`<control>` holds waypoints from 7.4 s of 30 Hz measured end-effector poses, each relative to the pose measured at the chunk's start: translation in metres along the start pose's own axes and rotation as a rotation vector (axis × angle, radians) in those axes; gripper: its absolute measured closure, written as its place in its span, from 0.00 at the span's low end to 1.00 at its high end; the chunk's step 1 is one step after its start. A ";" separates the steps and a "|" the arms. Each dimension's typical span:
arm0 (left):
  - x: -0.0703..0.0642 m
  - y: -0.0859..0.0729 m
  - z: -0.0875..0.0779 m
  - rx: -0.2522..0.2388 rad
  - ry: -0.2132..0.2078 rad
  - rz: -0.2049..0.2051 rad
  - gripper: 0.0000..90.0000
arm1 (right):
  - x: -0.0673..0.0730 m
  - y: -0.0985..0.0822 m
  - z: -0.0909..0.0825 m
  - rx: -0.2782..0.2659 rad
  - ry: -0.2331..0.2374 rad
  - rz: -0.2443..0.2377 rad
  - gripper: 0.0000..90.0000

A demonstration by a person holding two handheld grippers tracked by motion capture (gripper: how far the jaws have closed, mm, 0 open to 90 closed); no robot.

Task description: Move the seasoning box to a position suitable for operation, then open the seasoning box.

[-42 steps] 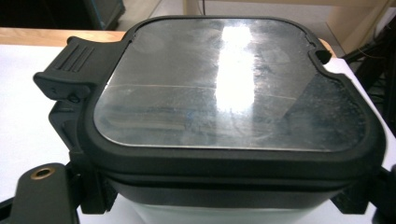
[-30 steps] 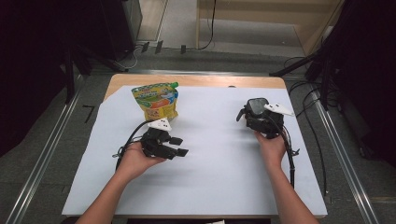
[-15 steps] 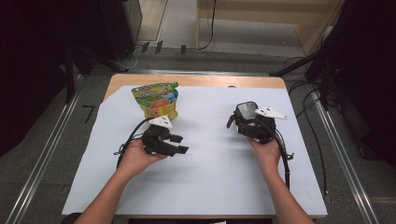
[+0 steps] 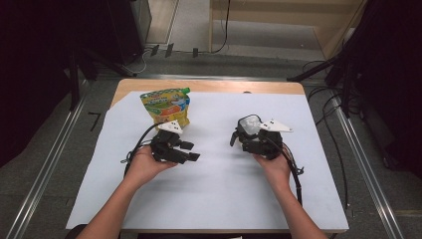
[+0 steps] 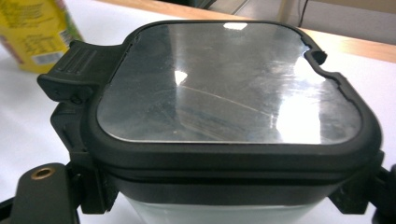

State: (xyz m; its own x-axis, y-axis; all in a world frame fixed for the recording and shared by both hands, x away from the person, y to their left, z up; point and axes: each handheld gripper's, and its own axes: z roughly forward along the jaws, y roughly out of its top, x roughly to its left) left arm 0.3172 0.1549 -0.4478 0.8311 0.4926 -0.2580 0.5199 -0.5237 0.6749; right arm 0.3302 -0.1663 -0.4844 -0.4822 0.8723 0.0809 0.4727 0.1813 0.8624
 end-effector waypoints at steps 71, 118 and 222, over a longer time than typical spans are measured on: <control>-0.002 0.000 0.009 0.030 -0.047 0.005 0.67 | 0.042 -0.019 -0.060 0.121 0.239 -0.079 0.66; -0.037 0.014 0.049 0.056 -0.054 0.068 1.00 | 0.030 -0.016 -0.039 0.163 0.249 -0.018 1.00; -0.014 0.012 0.014 -0.003 -0.113 0.020 0.45 | 0.040 -0.032 -0.061 0.234 0.281 0.013 1.00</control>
State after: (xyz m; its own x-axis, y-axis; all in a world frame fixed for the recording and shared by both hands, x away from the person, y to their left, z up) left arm 0.3144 0.1318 -0.4452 0.8582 0.4006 -0.3208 0.5027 -0.5303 0.6827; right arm 0.2505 -0.1649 -0.4785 -0.6433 0.7224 0.2534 0.6207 0.2984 0.7250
